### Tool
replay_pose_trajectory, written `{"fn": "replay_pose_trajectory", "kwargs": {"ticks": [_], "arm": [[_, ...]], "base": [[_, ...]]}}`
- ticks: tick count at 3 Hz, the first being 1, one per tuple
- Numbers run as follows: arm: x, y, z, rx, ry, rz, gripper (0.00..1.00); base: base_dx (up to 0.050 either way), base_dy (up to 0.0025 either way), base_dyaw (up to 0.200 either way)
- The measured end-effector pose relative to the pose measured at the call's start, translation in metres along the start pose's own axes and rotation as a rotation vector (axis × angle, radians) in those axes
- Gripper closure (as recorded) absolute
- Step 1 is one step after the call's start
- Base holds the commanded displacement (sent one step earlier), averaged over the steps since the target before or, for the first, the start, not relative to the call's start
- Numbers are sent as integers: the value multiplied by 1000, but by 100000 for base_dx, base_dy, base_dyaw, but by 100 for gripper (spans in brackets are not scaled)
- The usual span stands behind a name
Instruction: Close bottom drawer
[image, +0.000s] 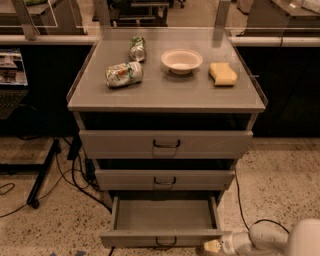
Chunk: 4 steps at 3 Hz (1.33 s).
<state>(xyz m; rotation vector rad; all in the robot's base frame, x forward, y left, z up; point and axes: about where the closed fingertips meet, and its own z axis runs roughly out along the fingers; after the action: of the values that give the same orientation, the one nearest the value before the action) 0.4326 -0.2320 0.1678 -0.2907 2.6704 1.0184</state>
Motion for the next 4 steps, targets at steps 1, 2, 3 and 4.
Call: {"fn": "replay_pose_trajectory", "kwargs": {"ticks": [1, 2, 3, 4], "arm": [[-24, -16, 10, 15, -7, 18, 100], [-33, -19, 12, 19, -13, 27, 100], [-64, -32, 20, 78, -74, 105, 100], [-71, -38, 22, 105, -94, 131, 100]], "base": [[0, 0, 0], [0, 0, 0], [0, 0, 0], [0, 0, 0]]}}
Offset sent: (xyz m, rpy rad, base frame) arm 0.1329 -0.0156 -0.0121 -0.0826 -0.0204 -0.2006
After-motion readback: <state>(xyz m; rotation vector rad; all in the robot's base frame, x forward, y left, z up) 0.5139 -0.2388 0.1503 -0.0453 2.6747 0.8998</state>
